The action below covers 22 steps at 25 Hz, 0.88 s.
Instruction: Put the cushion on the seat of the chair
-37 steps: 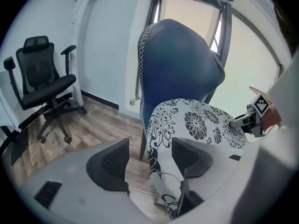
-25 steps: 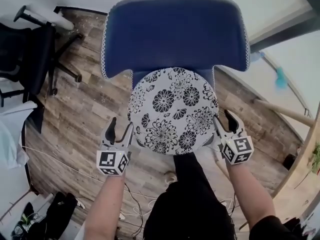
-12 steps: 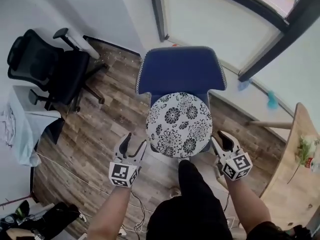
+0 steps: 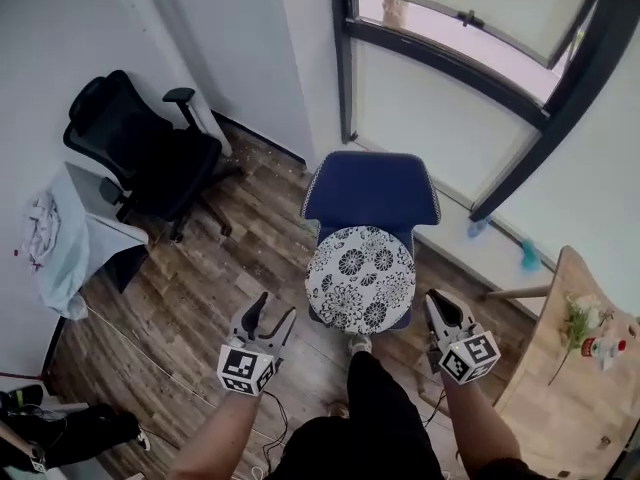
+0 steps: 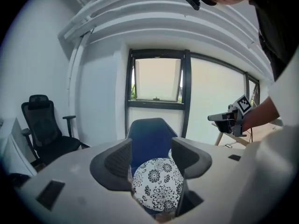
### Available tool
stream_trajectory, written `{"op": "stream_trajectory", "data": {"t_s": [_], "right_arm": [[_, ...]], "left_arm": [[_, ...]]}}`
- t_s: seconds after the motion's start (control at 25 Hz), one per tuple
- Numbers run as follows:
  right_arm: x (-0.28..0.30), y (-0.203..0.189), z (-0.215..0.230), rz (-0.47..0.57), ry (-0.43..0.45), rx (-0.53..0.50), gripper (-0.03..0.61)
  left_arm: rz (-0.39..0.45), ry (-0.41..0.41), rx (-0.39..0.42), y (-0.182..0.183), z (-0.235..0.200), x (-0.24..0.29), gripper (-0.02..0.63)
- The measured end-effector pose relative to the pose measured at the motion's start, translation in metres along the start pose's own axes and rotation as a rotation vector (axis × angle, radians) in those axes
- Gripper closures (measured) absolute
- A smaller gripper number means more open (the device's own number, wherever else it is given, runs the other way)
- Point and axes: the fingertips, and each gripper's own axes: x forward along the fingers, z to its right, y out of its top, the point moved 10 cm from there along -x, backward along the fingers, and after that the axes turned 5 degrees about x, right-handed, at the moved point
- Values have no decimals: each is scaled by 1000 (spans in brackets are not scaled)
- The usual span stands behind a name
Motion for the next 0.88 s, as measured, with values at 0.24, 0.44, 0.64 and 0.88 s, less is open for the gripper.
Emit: {"op": "stream_trajectory", "data": {"t_s": [0.24, 0.44, 0.64, 0.88], "right_arm": [[-16, 27, -42, 28, -16, -4, 536], [-40, 38, -69, 34, -37, -10, 539], [-65, 44, -89, 35, -34, -49, 552], [-84, 59, -94, 77, -59, -86, 554]], "left_arm": [[59, 51, 4, 40, 1, -47, 410], [124, 27, 12, 68, 14, -74, 517], [198, 11, 20, 79, 23, -106, 607], [215, 49, -2, 83, 19, -124, 607]]}}
